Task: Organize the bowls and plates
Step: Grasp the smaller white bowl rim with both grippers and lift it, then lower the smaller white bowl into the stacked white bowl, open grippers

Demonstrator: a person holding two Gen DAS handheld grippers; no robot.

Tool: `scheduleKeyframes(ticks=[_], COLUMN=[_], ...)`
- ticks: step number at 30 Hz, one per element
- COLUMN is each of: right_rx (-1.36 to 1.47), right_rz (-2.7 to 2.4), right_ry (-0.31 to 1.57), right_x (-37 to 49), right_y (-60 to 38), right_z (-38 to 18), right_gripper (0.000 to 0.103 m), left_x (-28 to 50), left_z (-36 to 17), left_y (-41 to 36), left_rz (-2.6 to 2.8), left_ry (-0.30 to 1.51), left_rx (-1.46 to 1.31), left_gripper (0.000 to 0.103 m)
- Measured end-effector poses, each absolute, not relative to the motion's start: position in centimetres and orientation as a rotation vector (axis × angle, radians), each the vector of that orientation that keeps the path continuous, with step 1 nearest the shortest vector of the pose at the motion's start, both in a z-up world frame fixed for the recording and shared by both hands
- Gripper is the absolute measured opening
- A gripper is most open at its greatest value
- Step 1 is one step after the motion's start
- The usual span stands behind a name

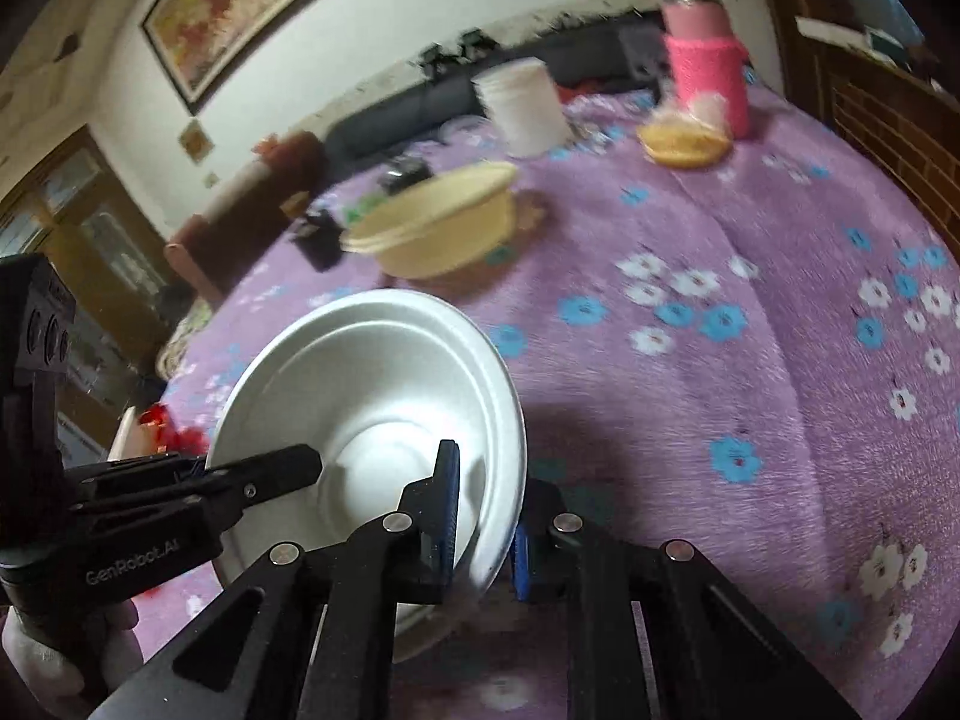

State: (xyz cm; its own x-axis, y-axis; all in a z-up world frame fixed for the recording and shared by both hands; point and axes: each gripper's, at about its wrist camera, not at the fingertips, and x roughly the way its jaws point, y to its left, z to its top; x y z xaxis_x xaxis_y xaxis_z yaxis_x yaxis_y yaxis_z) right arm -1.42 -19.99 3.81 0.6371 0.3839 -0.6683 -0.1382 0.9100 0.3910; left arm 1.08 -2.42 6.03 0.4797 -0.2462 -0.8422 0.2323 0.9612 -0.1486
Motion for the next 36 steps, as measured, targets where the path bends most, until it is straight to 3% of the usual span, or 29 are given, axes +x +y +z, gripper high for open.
scheduleKeyframes(ticks=[14, 26, 33, 36], right_rx=[0.097, -0.062, -0.134, -0.189], right_rz=[0.556, 0.613, 0.585, 0.578], right_ry=[0.803, 0.917, 0.875, 0.825], right_x=[-3.4, -1.4, -1.7, -2.1], right_y=[-0.5, 12.0, 13.6, 14.3], right_z=[11.5, 7.2, 5.8, 5.8], right_gripper=[0.016, 0.017, 0.020, 0.029], left_x=[-5.5, -6.2, -7.2, -8.4], left_z=[11.5, 7.5, 8.0, 8.9], left_y=[17.1, 26.6, 27.4, 27.3], left_rz=[-0.065, 0.136, 0.145, 0.156], left_ry=[0.870, 0.939, 0.889, 0.843], left_rx=[-0.197, -0.266, -0.289, -0.289], left_gripper=[0.014, 0.016, 0.035, 0.053])
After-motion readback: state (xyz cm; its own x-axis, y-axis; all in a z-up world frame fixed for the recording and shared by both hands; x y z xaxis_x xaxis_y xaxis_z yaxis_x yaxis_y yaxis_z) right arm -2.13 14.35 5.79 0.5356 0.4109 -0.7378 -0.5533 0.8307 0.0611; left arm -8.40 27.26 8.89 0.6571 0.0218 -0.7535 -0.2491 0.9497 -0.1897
